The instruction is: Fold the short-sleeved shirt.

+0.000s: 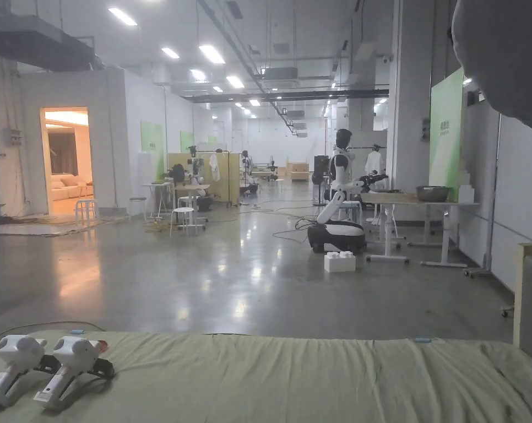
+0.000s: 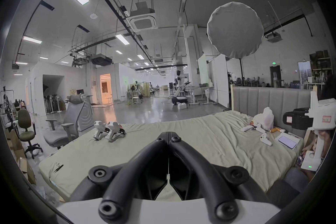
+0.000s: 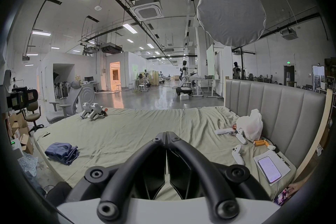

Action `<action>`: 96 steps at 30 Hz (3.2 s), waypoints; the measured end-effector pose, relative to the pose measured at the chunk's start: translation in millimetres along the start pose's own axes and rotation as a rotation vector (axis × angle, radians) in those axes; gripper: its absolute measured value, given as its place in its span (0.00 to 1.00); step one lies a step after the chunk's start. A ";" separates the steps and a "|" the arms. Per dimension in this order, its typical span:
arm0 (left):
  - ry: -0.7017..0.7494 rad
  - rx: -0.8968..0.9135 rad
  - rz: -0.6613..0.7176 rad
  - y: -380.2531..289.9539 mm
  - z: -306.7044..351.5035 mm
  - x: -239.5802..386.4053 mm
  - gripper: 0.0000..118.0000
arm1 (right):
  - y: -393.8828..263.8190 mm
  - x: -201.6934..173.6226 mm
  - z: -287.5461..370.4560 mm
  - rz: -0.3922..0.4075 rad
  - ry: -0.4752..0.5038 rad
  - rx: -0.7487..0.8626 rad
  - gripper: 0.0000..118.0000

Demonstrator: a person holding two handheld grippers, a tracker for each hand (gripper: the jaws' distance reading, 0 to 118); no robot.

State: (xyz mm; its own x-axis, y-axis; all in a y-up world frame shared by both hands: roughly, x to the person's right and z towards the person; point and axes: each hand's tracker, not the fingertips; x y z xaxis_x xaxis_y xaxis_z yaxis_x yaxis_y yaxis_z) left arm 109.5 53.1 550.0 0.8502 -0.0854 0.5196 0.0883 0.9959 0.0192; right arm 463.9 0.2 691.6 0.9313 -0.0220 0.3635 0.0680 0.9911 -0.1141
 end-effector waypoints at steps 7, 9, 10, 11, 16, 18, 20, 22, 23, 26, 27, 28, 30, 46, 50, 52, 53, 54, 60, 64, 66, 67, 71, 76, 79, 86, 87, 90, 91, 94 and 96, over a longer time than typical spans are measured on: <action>0.033 0.002 -0.030 1.2 1.2 -3.5 0.00 | 1.5 -5.0 0.8 0.006 0.006 0.005 0.00; 0.037 0.004 -0.028 1.4 1.7 -4.6 0.00 | 2.1 -6.1 0.9 0.014 0.007 0.007 0.00; 0.031 0.008 -0.020 1.2 0.7 -5.6 0.01 | 2.7 -6.6 1.0 0.015 0.007 0.006 0.00; 0.019 0.014 -0.005 1.2 1.3 -7.8 0.01 | 3.1 -7.1 1.5 0.015 0.007 0.008 0.00; 0.012 0.011 0.015 1.9 -1.1 -11.2 0.34 | 5.2 -7.7 2.9 -0.005 0.007 0.019 0.24; 0.007 0.008 0.019 3.3 -5.4 -12.6 0.58 | 7.0 -7.9 1.9 -0.006 0.012 0.013 0.68; 0.000 0.020 0.043 4.8 -6.1 -13.7 0.71 | 7.5 -10.4 2.7 -0.001 0.021 0.035 0.79; 0.005 0.022 0.054 6.1 -8.8 -12.7 0.82 | 10.1 -13.3 3.9 0.010 0.022 0.045 0.79; 0.011 0.022 0.053 5.8 -9.4 -12.2 0.89 | 10.8 -14.1 4.3 0.014 0.021 0.049 0.80; 0.043 0.029 0.034 4.7 -9.1 -9.6 1.00 | 12.3 -14.0 4.2 0.013 0.030 0.058 0.93; 0.038 0.037 0.033 4.7 -6.7 -10.0 1.00 | 12.6 -13.6 4.9 0.009 0.032 0.064 0.96; 0.042 0.035 0.033 5.3 -6.2 -10.2 1.00 | 12.0 -13.2 5.3 0.005 0.030 0.073 0.99; 0.036 0.032 0.037 3.4 -6.0 -10.9 1.00 | 13.1 -12.0 7.1 0.001 0.031 0.084 1.00; 0.039 0.015 0.046 4.3 -7.2 -8.2 1.00 | 15.4 -13.0 7.0 -0.005 0.027 0.077 1.00; 0.044 0.006 0.051 3.5 -7.4 -8.5 1.00 | 15.6 -13.4 6.3 0.005 0.024 0.074 1.00; 0.048 0.003 0.053 3.2 -7.5 -8.7 1.00 | 15.6 -13.3 6.1 0.005 0.026 0.074 1.00; 0.050 0.002 0.053 3.1 -7.4 -8.8 1.00 | 15.3 -13.3 6.1 0.003 0.028 0.075 1.00; 0.051 -0.001 0.056 2.6 -7.3 -9.1 1.00 | 15.0 -13.4 6.1 -0.001 0.028 0.074 1.00; 0.058 -0.013 0.068 2.0 -8.2 -10.1 1.00 | 13.2 -13.2 6.2 -0.008 0.033 0.065 1.00; 0.056 -0.020 0.079 2.8 -9.5 -10.7 1.00 | 16.6 -13.2 3.2 -0.013 0.039 0.040 1.00; 0.053 -0.035 0.088 3.8 -11.1 -11.2 1.00 | 19.9 -14.3 1.1 -0.066 0.022 0.015 1.00; 0.046 -0.060 0.093 4.5 -13.4 -11.6 1.00 | 22.4 -14.7 0.4 -0.108 0.012 -0.004 1.00; -0.043 -0.186 0.169 8.5 -26.0 -15.5 1.00 | 36.2 -20.0 -2.4 -0.208 -0.087 -0.110 1.00; -0.192 -0.164 0.394 14.5 -26.4 -22.3 1.00 | 41.8 -21.9 1.6 -0.226 -0.043 -0.116 1.00; -0.276 -0.163 0.500 19.5 -22.8 -23.6 1.00 | 45.8 -23.7 2.2 -0.272 -0.050 -0.147 1.00; -0.225 -0.198 0.437 25.0 -22.6 -8.4 1.00 | 49.3 -23.3 5.6 -0.314 -0.074 -0.169 1.00; -0.217 -0.199 0.438 25.6 -21.1 -6.0 1.00 | 48.9 -23.9 5.5 -0.295 -0.074 -0.167 1.00; -0.255 -0.194 0.458 26.1 -18.7 -4.4 1.00 | 45.4 -27.4 3.6 -0.251 -0.075 -0.177 1.00; -0.260 -0.192 0.464 26.5 -18.1 -4.0 1.00 | 43.2 -28.6 3.8 -0.239 -0.066 -0.170 1.00; -0.261 -0.191 0.464 28.9 -17.7 -2.6 1.00 | 39.9 -35.0 3.3 -0.202 -0.063 -0.177 1.00; -0.249 -0.190 0.443 30.2 -19.1 -2.2 1.00 | 38.1 -38.9 3.7 -0.176 -0.062 -0.176 1.00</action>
State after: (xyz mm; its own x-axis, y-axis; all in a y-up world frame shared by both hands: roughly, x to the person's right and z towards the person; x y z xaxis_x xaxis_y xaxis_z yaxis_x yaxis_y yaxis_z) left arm 120.2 82.8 533.1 0.6805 0.3744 0.6298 -0.1392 0.9100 -0.3906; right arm 428.9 39.3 676.5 0.8761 -0.1787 0.4478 0.2936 0.9345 -0.2015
